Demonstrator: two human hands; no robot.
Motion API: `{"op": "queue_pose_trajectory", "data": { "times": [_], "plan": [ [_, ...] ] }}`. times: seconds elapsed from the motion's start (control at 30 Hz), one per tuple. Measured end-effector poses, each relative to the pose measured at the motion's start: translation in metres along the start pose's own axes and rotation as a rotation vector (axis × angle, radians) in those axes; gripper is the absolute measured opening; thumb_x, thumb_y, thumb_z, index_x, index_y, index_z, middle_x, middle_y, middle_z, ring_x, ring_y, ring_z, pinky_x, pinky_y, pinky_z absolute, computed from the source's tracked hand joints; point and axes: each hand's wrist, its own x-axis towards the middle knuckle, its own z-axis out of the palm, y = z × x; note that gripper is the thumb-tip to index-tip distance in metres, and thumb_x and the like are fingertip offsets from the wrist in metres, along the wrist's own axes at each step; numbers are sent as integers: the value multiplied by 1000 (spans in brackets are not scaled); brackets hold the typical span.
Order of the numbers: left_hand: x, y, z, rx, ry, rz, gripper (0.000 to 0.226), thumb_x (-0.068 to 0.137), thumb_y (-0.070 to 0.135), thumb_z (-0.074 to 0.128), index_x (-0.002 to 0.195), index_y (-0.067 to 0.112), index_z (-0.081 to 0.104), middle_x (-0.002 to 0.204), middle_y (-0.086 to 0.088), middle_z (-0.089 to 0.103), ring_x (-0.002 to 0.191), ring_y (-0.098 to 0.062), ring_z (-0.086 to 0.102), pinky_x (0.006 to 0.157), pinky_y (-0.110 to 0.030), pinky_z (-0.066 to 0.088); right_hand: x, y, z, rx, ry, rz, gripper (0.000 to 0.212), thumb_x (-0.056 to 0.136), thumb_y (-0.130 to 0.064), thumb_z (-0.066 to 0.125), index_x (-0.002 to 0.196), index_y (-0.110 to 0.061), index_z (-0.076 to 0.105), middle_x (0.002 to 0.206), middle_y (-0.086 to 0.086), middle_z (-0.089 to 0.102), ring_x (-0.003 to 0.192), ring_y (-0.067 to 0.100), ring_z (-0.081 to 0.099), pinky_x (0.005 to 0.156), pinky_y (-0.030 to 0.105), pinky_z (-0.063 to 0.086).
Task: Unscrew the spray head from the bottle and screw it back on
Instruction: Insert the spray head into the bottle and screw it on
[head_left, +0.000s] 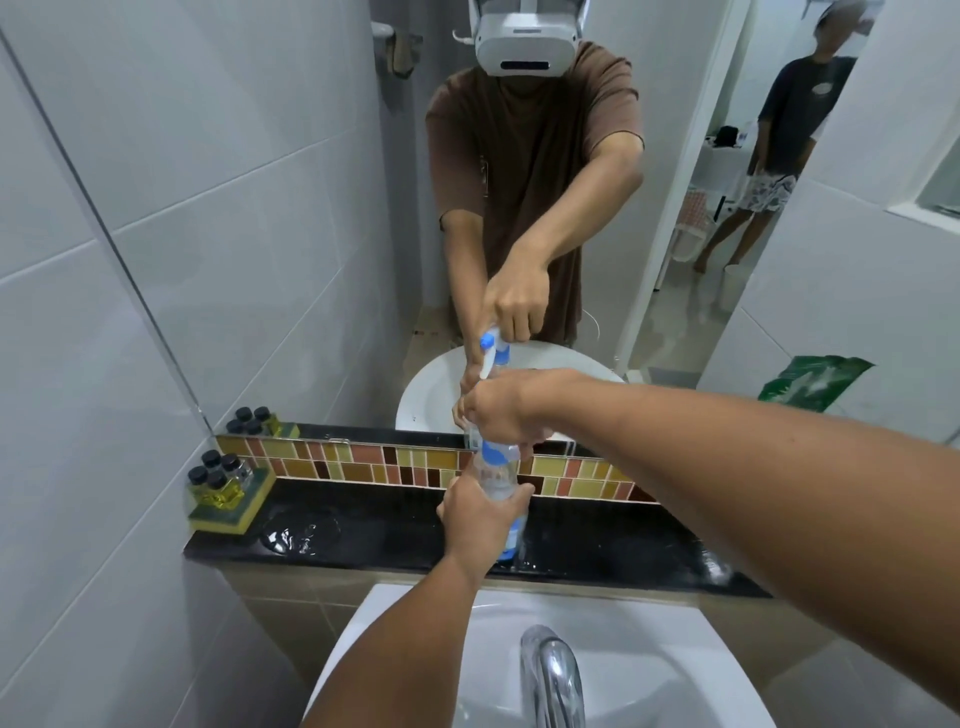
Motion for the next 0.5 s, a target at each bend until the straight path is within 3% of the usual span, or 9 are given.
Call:
{"op": "queue_pose_trajectory", "data": {
  "times": [0.07,0.1,0.13,0.2,0.3,0.4,0.47,0.5],
  "plan": [
    [2,-1,-3,12,-31,2,46,79,48,92,112,33,64,107,3,75,106,-22,74,105,-53,60,-6,7,-15,19,-156,-13,62,101,-46,54,154,-21,35,141,12,53,113,31,65,64,32,57],
    [2,-1,-4,23,-41,-5,46,79,50,91,111,35,63,108,3,74,107,-23,74,105,-54,60,-8,14,-22,-96,-193,-47,78,94,-60,57,158,-30,25,153,9,42,127,34,55,76,38,57],
    [2,0,-5,34,-42,-9,46,79,51,91,110,37,60,109,4,73,109,-23,72,105,-54,60,-9,21,-27,-285,-165,-103,87,86,-69,61,158,-37,23,158,6,34,137,36,43,91,46,52],
    [2,1,-5,47,-37,-3,49,80,49,91,112,39,56,111,5,70,112,-23,70,106,-52,60,-11,30,-28,-634,41,-267,87,78,-76,64,153,-42,34,156,5,32,138,35,33,99,50,44],
    [1,2,-6,45,-40,13,51,82,46,91,118,34,57,115,2,70,115,-23,69,106,-51,60,-5,40,-20,-872,331,-523,75,84,-73,58,145,-31,51,155,6,37,136,31,36,100,44,46],
    [3,-1,-6,32,-80,16,53,82,44,92,122,25,62,113,-2,73,110,-24,73,103,-51,63,-1,47,-12,-877,330,-558,62,95,-57,55,144,-18,53,147,5,53,134,27,44,107,42,42],
    [5,-3,-5,19,-76,18,52,81,43,92,121,23,64,111,-5,74,107,-26,75,100,-52,64,0,52,-6,-809,395,-615,54,98,-50,56,131,-8,63,128,11,66,117,26,56,96,40,50],
    [5,-4,-4,14,-62,16,49,81,42,93,117,25,64,110,-6,74,106,-27,75,99,-53,64,-2,55,-4,-717,507,-695,50,96,-48,59,117,-3,69,110,15,72,97,27,63,80,41,54]
  ]
}}
